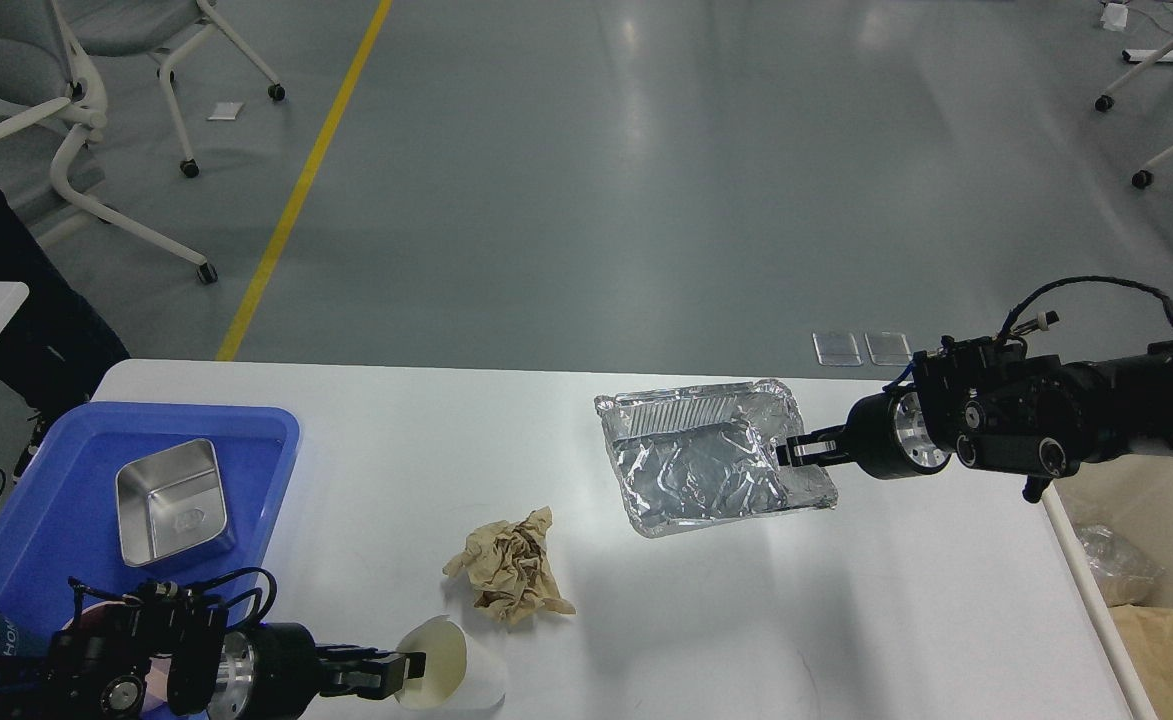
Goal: Tidy desktop
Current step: 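Lift the paper cup and carry it over the foil tray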
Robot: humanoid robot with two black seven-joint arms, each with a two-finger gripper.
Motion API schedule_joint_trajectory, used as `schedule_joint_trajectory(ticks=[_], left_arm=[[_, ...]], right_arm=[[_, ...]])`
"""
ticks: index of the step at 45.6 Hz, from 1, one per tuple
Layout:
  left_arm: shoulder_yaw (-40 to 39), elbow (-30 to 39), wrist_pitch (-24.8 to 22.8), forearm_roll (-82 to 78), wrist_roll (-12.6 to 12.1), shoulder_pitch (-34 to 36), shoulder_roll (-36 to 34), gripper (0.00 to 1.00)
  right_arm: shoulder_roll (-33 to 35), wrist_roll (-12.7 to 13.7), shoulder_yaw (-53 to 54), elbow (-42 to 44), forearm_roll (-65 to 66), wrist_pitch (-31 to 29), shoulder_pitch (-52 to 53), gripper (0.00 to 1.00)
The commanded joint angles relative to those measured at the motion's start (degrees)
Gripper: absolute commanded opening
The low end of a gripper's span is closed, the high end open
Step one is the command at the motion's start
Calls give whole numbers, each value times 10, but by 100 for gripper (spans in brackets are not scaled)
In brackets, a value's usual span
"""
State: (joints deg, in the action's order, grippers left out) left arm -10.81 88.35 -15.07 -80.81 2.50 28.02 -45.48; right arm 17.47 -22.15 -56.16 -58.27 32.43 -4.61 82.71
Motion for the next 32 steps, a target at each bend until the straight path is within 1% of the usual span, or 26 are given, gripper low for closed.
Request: schedule_joint_trajectory(ticks=[1,4,8,11,18,22,26,29,32], left_arm=[[-3,16,-9,1,4,4,-23,10],[-5,32,-12,1,5,9,-43,8],[-6,56,-16,2,9,26,-72,3],[-11,70,-18,2,19,40,-105,0],[-28,101,-28,8,51,66,-178,0],[-64,111,-70,25,69,88,-226,0],[-134,110,-130,81,84,113,-254,0],[-195,109,-168,118,85,131,-259,0],[-232,108,-188,125,85,143,-258,0]], right_arm=[[-2,0,0,1,0,0,0,0],[-2,1,0,1,0,0,-1,0],[-2,0,2,1,0,1,-1,0],[-3,0,1,1,0,6,-1,0],[-2,1,1,0,-1,7,-1,0],[-2,1,1,0,-1,6,-1,0],[-3,1,1,0,-1,7,-1,0],[-5,1,2,0,-2,7,-1,0],[-7,1,3,0,-2,8,-1,0]])
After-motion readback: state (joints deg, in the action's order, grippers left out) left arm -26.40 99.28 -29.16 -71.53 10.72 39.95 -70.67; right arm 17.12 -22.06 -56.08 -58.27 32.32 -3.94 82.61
